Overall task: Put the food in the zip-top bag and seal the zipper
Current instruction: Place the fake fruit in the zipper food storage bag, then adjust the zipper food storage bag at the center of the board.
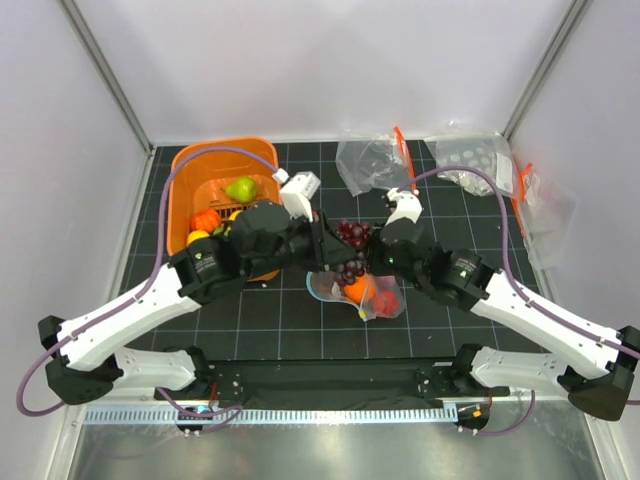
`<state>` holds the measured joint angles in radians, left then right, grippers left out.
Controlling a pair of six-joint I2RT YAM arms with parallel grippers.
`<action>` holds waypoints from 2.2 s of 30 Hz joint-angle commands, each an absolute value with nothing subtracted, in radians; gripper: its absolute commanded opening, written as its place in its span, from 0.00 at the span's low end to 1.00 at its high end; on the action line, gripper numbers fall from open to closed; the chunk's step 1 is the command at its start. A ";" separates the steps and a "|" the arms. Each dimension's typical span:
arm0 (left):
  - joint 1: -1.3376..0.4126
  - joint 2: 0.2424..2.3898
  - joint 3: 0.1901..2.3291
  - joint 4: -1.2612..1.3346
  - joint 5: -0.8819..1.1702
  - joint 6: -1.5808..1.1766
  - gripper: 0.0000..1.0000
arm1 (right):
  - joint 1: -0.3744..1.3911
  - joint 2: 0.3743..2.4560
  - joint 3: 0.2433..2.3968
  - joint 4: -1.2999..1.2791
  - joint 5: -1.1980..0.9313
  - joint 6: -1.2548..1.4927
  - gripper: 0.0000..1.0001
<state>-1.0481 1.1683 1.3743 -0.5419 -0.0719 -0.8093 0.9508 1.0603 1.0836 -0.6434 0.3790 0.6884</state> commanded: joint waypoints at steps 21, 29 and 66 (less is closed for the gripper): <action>-1.124 1.271 1.216 -0.376 -0.095 -0.848 0.14 | 0.928 0.945 1.060 -0.604 0.425 0.735 0.01; -1.137 1.303 1.308 -0.495 -0.110 -0.805 0.95 | 0.930 0.939 1.060 -0.623 0.446 0.735 0.01; -1.131 1.325 1.065 -0.390 -0.221 -0.876 0.55 | 0.930 0.911 1.026 -0.721 0.479 0.670 0.01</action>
<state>-1.1320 1.2865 1.0302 -0.5018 -0.2192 -0.8776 0.9310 0.9485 1.0355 -0.7090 0.4690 0.6945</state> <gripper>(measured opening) 0.581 0.043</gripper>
